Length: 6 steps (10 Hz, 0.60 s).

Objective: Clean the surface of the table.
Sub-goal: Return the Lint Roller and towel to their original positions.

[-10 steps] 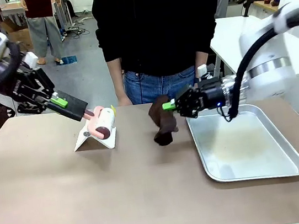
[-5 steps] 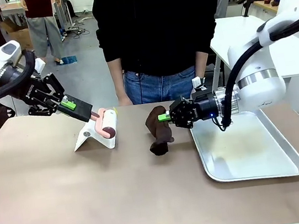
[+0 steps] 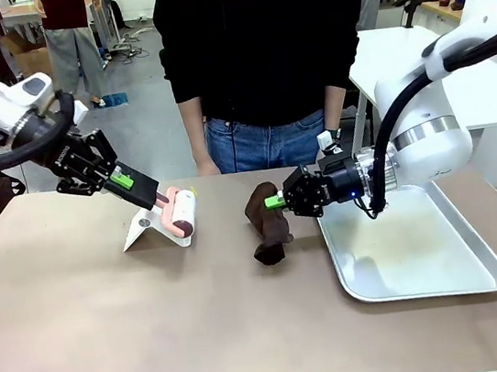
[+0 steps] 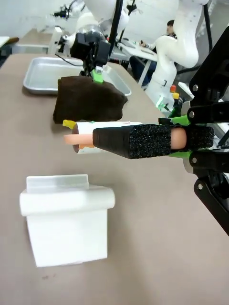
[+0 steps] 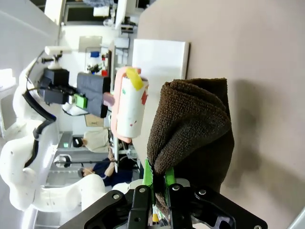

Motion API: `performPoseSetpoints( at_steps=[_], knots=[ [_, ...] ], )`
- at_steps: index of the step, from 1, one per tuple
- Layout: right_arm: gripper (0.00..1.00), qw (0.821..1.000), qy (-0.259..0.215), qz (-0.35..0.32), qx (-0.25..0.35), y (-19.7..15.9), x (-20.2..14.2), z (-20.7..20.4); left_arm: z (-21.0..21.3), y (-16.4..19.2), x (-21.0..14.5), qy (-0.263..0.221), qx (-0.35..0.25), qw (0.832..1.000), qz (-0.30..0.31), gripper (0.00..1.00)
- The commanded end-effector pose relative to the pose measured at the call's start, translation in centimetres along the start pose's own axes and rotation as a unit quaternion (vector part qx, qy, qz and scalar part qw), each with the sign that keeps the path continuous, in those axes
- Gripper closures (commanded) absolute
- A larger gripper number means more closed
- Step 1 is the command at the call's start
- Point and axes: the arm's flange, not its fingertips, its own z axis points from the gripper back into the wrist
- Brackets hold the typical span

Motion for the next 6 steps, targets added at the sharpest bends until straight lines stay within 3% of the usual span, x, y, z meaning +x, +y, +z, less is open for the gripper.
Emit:
performPoseSetpoints(
  at_steps=[1, 6],
  knots=[
    [0.89, 1.000, 0.027, -0.001, 0.008, -0.5, 1.5, -0.5, -0.3, -1.1, 2.5, 0.017, 0.053, 0.998, 0.008, 0.80],
    [0.89, 0.998, 0.055, -0.005, 0.038, -1.2, 1.9, -0.3, -2.5, -2.1, 5.0, -0.020, 0.123, 0.992, 0.018, 0.80]
  ],
)
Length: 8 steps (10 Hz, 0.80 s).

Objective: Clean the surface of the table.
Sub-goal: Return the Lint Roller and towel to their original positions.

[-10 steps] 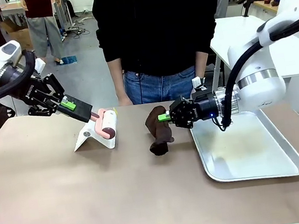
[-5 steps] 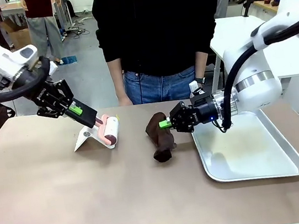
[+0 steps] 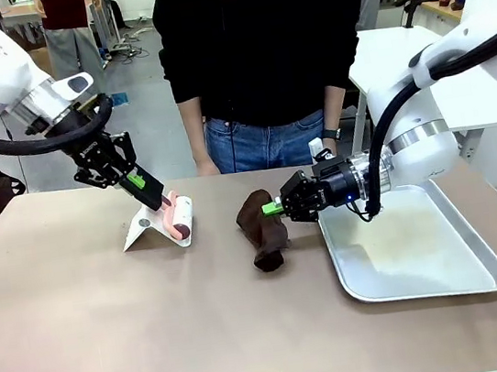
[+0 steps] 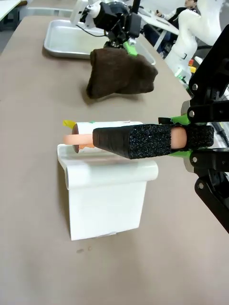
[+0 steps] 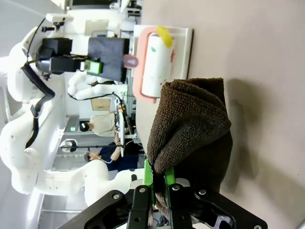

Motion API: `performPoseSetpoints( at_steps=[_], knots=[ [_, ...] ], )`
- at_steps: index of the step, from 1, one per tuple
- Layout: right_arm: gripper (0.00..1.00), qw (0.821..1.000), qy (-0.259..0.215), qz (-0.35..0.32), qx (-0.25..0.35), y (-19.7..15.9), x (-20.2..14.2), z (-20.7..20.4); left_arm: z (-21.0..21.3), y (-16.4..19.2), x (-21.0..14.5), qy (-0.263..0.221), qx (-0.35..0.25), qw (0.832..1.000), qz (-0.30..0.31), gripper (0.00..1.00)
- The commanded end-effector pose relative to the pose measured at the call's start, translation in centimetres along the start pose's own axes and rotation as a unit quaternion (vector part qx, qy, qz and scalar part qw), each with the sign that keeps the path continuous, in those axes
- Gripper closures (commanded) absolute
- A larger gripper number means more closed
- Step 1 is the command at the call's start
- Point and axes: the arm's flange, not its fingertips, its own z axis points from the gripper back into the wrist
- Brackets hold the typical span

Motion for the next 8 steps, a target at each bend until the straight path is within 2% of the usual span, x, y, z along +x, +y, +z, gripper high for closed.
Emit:
performPoseSetpoints(
  at_steps=[1, 6, 7, 8],
  knots=[
    [0.89, 1.000, 0.011, 0.001, 0.014, 0.1, 0.9, 0.6, -0.6, -0.6, 0.5, -0.004, 0.029, 0.999, 0.016, 0.80],
    [0.89, 1.000, 0.003, -0.004, 0.001, -0.4, 1.2, 1.1, -1.7, -0.8, 0.4, -0.021, 0.056, 0.998, 0.020, 0.80],
    [0.79, 1.000, 0.000, -0.009, -0.003, -0.6, 1.2, 1.1, -1.8, -0.8, 0.3, -0.018, 0.059, 0.998, 0.022, 0.58],
    [0.54, 1.000, -0.001, -0.011, -0.008, -0.7, 1.1, 1.1, -1.7, -0.7, 0.3, -0.020, 0.058, 0.998, 0.022, 0.23]
  ],
)
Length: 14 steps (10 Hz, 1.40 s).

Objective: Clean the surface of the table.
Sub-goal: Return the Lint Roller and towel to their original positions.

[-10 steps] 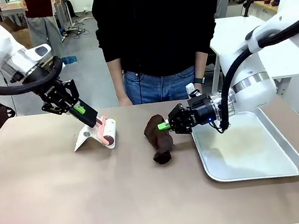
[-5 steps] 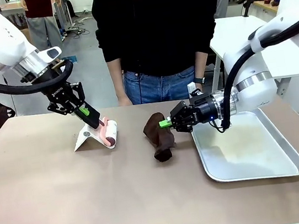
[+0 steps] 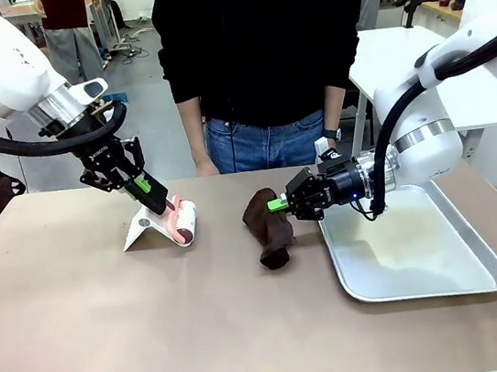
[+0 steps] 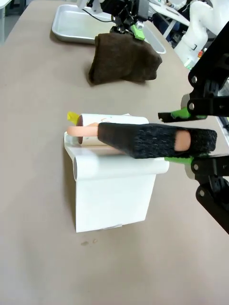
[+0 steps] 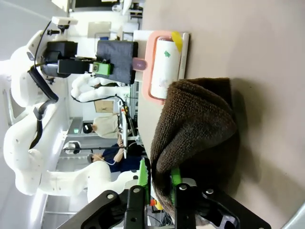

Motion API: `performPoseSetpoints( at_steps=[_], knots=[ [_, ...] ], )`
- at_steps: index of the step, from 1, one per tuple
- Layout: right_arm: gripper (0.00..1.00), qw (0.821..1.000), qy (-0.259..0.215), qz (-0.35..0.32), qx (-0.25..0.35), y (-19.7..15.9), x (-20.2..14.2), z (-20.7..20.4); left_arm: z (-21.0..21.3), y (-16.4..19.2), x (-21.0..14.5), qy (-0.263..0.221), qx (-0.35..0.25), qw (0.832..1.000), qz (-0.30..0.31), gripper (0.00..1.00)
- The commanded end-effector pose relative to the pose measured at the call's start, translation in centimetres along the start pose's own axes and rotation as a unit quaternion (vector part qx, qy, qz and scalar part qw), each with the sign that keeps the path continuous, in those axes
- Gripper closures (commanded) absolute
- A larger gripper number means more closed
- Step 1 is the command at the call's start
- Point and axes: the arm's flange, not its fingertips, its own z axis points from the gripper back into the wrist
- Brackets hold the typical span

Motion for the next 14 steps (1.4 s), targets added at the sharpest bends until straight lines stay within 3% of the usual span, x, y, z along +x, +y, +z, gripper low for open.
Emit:
performPoseSetpoints(
  at_steps=[1, 2, 5, 6, 8, 11, 12, 13, 14],
  knots=[
    [0.23, 1.000, 0.007, -0.006, -0.014, 0.2, 0.6, 0.1, -0.2, -0.1, -0.2, -0.011, 0.019, 1.000, 0.011, 0.01],
    [0.00, 1.000, 0.007, -0.006, -0.016, 0.2, 0.6, 0.1, 0.0, -0.1, -0.3, -0.015, 0.023, 1.000, 0.014, 0.00],
    [0.00, 1.000, 0.009, 0.002, -0.016, 0.5, 0.5, 0.2, 1.1, 0.6, -0.8, -0.032, 0.030, 0.999, 0.022, 0.00],
    [0.00, 0.999, 0.018, 0.002, -0.027, 1.2, 0.5, -0.1, 1.6, 1.2, -1.1, -0.008, 0.016, 1.000, 0.011, 0.00],
    [0.00, 0.992, 0.059, -0.001, -0.115, 4.4, 1.1, -1.6, 3.0, 2.5, -2.0, -0.001, -0.001, 1.000, 0.008, 0.00],
    [0.00, 0.938, 0.087, -0.011, -0.335, 9.2, 3.1, -4.0, 6.1, 4.8, -6.0, 0.003, -0.071, 0.997, -0.035, 0.00],
    [0.00, 0.914, 0.065, -0.006, -0.401, 10.2, 3.4, -3.8, 7.3, 5.8, -7.7, -0.001, -0.095, 0.994, -0.048, 0.00],
    [0.00, 0.903, 0.033, 0.006, -0.429, 11.4, 3.1, -2.7, 8.6, 7.1, -9.8, -0.018, -0.128, 0.990, -0.057, 0.00],
    [0.00, 0.906, 0.004, 0.003, -0.423, 12.3, 2.2, -0.7, 9.7, 8.4, -11.8, -0.034, -0.154, 0.985, -0.063, 0.00]
  ],
)
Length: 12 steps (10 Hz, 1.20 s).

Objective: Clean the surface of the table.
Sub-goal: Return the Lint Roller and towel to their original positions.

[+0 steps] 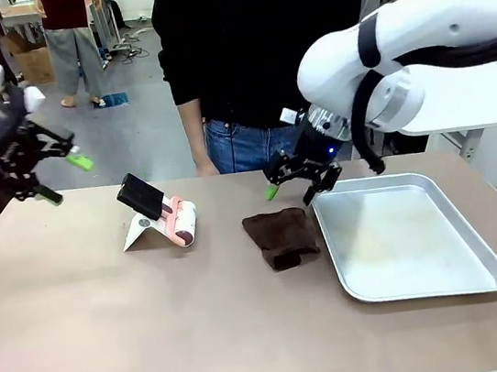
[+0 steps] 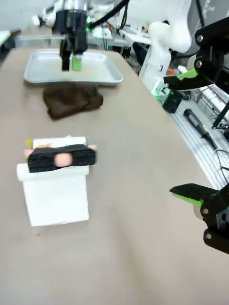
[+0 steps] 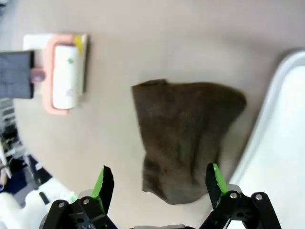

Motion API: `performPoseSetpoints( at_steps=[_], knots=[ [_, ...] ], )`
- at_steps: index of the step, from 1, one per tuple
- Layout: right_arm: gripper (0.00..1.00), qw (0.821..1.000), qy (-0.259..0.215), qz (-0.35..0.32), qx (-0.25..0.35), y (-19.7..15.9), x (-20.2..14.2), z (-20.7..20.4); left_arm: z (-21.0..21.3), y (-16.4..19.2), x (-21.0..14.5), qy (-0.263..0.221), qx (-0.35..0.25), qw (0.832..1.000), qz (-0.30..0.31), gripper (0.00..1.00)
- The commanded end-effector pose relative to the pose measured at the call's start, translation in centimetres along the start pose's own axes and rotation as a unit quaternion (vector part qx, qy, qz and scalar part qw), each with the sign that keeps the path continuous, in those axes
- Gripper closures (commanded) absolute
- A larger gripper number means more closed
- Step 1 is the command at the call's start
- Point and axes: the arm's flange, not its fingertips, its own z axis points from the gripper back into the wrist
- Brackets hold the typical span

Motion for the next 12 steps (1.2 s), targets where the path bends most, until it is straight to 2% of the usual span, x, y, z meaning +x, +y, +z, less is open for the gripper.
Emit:
performPoseSetpoints(
  at_steps=[1, 3, 4, 6, 7, 8, 9, 10, 11, 12],
  knots=[
    [0.00, 0.998, -0.050, -0.045, 0.008, -1.6, -2.4, 3.7, 1.9, 2.1, -4.5, -0.026, -0.063, 0.998, -0.017, 0.00],
    [0.00, 0.989, -0.082, -0.090, 0.087, -4.2, -6.0, 6.1, 3.2, 3.9, -8.9, -0.049, -0.127, 0.990, -0.043, 0.00],
    [0.00, 0.980, -0.081, -0.112, 0.141, -5.7, -8.2, 7.0, 3.5, 5.0, -10.7, -0.064, -0.160, 0.984, -0.050, 0.00],
    [0.00, 0.955, -0.094, -0.133, 0.250, -9.8, -13.2, 9.1, 3.8, 9.3, -12.1, -0.041, -0.252, 0.965, -0.064, 0.00],
    [0.00, 0.939, -0.101, -0.137, 0.297, -12.4, -15.8, 10.1, 4.0, 11.5, -11.9, -0.050, -0.286, 0.955, -0.064, 0.00],
    [0.00, 0.921, -0.107, -0.145, 0.346, -14.7, -17.9, 11.0, 4.2, 12.7, -11.7, -0.087, -0.290, 0.952, -0.046, 0.00],
    [0.00, 0.899, -0.133, -0.172, 0.380, -18.0, -19.3, 11.8, 4.2, 14.0, -10.9, -0.112, -0.296, 0.948, -0.043, 0.00],
    [0.00, 0.868, -0.147, -0.184, 0.438, -21.8, -20.0, 12.4, 3.9, 15.5, -10.1, -0.115, -0.309, 0.944, -0.031, 0.00],
    [0.00, 0.843, -0.156, -0.193, 0.477, -24.6, -20.5, 12.2, 3.3, 16.6, -9.4, -0.119, -0.319, 0.940, -0.031, 0.00],
    [0.00, 0.834, -0.160, -0.190, 0.492, -25.9, -20.8, 11.8, 2.9, 16.9, -9.1, -0.116, -0.330, 0.936, -0.037, 0.00]
  ],
)
